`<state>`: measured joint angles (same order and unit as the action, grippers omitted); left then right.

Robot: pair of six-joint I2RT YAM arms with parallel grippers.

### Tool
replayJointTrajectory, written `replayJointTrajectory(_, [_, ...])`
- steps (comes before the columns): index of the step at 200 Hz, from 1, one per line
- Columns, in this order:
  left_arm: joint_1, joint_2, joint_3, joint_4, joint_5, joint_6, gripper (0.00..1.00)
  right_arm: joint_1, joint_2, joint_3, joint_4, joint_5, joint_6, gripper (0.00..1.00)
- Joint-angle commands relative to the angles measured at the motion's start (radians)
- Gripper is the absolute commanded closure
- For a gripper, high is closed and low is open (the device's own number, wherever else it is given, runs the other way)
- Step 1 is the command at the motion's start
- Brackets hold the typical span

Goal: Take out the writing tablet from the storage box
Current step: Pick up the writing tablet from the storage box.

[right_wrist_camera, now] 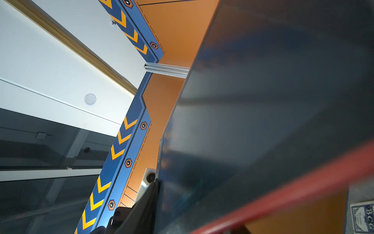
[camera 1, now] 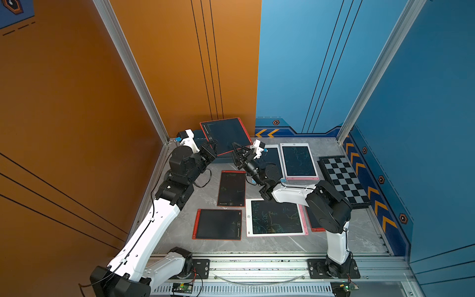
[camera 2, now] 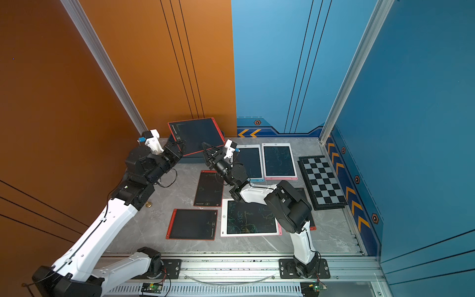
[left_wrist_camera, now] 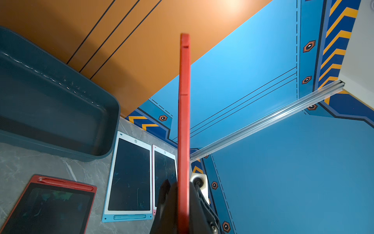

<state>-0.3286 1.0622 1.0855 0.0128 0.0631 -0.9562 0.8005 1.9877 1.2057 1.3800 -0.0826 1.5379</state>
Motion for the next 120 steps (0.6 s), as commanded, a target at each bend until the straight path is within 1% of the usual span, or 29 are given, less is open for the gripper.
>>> replayJointTrajectory(1, [-0.005,-0.019,-0.002,0.075,-0.016,-0.002,1.0,-0.002,0.013,0.018,0.029,0.009,0.02,0.62])
replayJointTrajectory(26, [-0.006,-0.016,0.002,0.081,-0.014,0.007,1.0,-0.002,0.021,0.006,0.037,0.045,0.043,0.64])
replayJointTrajectory(85, [-0.007,-0.025,-0.022,0.098,-0.009,0.002,1.0,-0.006,0.034,0.024,0.037,0.073,0.061,0.71])
replayJointTrajectory(120, [-0.007,-0.03,-0.03,0.099,-0.008,0.004,1.0,-0.013,0.048,0.026,0.037,0.091,0.092,0.78])
